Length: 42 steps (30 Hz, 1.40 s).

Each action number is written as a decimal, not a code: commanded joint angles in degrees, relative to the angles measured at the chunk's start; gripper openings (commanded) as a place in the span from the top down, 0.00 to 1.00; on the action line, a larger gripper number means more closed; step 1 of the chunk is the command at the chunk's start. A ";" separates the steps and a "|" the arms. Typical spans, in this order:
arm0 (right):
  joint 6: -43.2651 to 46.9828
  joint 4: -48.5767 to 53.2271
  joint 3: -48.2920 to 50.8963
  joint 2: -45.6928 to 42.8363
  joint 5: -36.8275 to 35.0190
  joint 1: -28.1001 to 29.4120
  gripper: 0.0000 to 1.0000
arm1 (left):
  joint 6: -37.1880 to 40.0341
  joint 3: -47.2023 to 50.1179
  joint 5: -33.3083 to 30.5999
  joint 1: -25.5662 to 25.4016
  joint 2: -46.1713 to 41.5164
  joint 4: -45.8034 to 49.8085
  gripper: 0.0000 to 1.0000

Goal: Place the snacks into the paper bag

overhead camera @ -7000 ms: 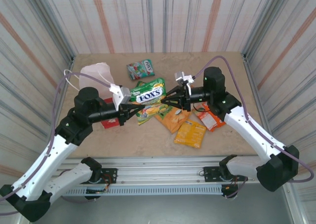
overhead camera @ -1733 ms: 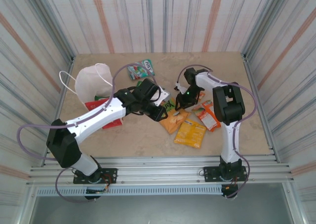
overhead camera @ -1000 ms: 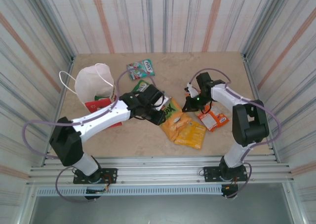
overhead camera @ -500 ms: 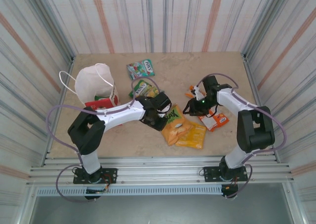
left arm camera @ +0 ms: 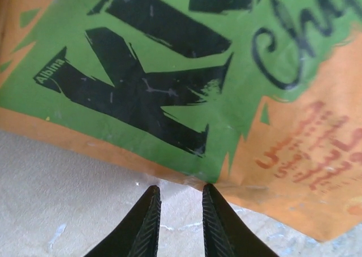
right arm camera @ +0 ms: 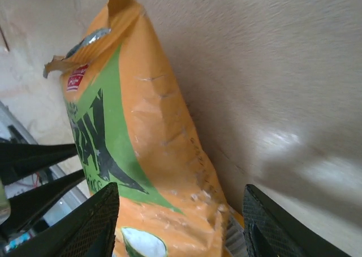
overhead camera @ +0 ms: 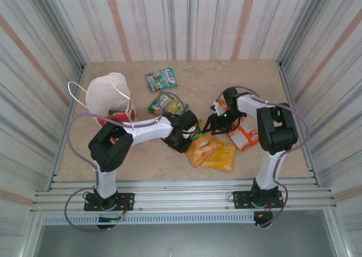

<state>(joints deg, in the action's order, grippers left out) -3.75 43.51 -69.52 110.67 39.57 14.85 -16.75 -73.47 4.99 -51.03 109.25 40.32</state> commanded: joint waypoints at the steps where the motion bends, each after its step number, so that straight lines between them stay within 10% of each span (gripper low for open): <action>1: 3.23 1.93 -2.32 2.28 5.04 1.37 0.42 | 0.94 -0.91 -1.81 -0.07 1.13 -0.41 0.75; 21: -2.07 -11.34 5.70 -10.46 7.25 -0.47 0.97 | 1.90 -4.54 -4.99 2.51 -4.45 1.86 0.63; 32: -6.73 -30.70 14.38 -34.02 12.37 -6.74 1.00 | 2.92 -5.29 2.22 2.60 -21.02 -0.67 0.43; 42: -17.21 -51.47 16.10 -46.12 25.19 -10.89 1.00 | 6.50 7.85 19.62 8.97 -39.04 -28.73 0.29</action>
<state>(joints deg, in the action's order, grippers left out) -14.15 1.58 -53.10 65.14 58.52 4.99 -12.64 -69.73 17.69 -43.83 73.17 22.57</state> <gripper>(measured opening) 0.042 0.708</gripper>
